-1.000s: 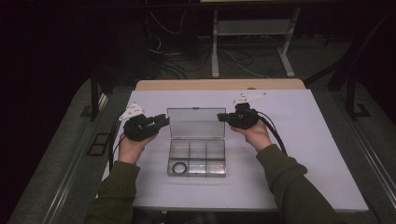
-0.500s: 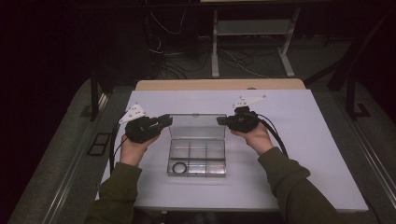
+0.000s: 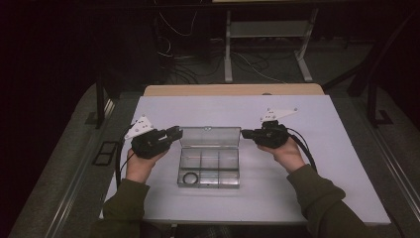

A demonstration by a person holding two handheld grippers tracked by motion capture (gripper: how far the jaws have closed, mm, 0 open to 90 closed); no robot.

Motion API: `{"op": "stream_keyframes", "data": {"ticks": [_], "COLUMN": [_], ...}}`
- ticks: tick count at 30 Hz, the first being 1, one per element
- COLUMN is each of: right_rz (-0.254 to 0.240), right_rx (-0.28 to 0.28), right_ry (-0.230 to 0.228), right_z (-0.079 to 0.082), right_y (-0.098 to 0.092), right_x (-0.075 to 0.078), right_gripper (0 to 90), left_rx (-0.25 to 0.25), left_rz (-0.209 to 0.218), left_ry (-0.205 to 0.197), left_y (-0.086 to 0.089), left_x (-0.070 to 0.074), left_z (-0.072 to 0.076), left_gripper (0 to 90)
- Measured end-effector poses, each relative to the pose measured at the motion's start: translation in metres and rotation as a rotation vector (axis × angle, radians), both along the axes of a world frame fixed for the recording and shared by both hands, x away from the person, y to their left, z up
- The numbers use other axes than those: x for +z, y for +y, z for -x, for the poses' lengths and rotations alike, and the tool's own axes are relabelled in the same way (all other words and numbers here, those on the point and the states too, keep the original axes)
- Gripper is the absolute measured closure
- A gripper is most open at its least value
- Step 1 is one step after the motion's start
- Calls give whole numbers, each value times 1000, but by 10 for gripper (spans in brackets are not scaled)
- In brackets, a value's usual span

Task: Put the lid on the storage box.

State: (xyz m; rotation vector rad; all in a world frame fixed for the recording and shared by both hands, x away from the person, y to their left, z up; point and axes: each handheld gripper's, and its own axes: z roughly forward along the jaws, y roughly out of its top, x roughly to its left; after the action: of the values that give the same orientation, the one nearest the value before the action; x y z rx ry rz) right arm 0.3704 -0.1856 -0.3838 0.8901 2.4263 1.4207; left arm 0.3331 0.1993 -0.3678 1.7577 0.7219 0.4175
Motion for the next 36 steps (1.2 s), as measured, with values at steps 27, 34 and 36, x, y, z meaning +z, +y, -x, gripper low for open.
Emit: {"op": "stream_keyframes", "data": {"ticks": [27, 34, 36], "right_rz": [-58, -68, -66], "right_rx": [147, 163, 163], "right_ry": [17, 28, 34], "right_z": [42, 48, 50], "right_y": [8, 6, 6], "right_x": [7, 3, 2], "right_gripper": [886, 886, 886], "left_rx": [7, -39, -54], "left_rz": [-29, -49, -50], "left_ry": [59, 119, 129], "left_y": [20, 19, 18], "left_x": [-14, -22, -23], "left_z": [41, 45, 45], "left_gripper": [708, 866, 885]}}
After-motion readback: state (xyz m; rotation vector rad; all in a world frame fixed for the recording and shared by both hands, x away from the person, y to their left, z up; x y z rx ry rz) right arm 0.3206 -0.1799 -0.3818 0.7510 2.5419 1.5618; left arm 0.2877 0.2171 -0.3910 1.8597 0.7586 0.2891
